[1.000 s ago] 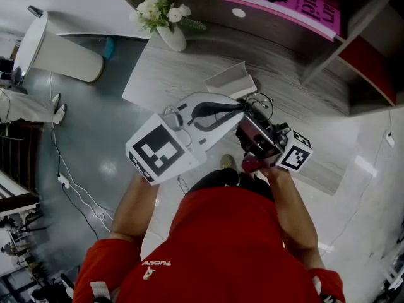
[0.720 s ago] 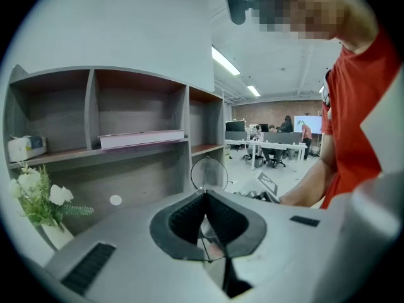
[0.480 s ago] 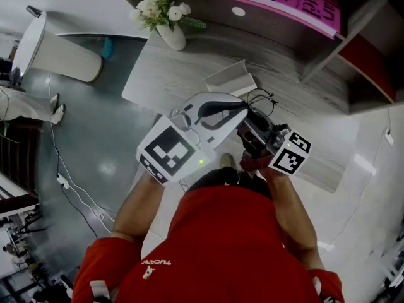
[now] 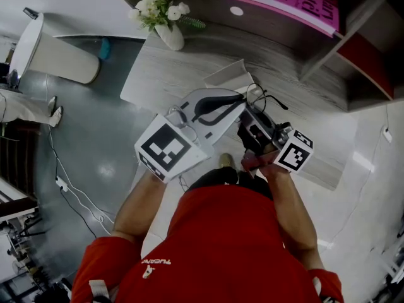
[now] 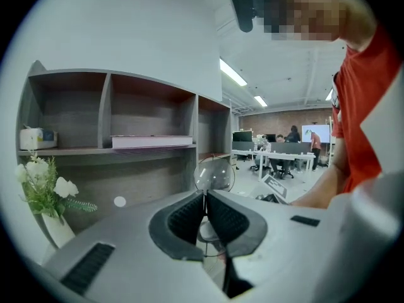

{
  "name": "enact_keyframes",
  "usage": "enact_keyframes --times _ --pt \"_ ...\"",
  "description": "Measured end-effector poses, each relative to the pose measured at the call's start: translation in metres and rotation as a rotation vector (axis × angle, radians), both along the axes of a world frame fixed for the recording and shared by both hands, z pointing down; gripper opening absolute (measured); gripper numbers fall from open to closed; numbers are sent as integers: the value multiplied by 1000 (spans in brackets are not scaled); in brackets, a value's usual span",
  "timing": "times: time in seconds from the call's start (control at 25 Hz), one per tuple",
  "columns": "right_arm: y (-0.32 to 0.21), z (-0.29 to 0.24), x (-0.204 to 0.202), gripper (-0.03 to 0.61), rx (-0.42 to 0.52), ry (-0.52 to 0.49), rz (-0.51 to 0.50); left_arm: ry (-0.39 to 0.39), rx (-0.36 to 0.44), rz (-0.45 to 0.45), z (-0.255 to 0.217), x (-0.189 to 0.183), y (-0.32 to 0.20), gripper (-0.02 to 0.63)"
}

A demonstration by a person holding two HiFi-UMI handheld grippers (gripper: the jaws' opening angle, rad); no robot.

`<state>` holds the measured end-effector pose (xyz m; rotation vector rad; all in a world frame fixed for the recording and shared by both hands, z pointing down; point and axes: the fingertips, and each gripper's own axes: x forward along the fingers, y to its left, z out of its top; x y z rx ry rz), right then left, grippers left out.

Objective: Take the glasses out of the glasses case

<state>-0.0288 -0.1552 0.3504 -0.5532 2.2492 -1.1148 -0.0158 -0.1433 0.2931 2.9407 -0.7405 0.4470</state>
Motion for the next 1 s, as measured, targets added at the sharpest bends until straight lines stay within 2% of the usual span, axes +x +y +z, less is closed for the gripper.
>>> enact_keyframes --times 0.24,0.44,0.56,0.72,1.0 --pt "-1 0 4 0 -36 -81 13 13 68 -5 -5 -3 -1 17" --pt "-2 -5 11 0 -1 -48 53 56 81 -66 -7 -14 -6 17" --pt "-2 -7 20 0 11 -15 89 106 58 -114 -2 -18 -11 15" --pt "-4 -17 38 0 55 27 144 211 58 -180 -6 -19 -19 15" --pt "-4 -33 64 -2 105 80 216 320 72 -183 -11 -8 -15 15"
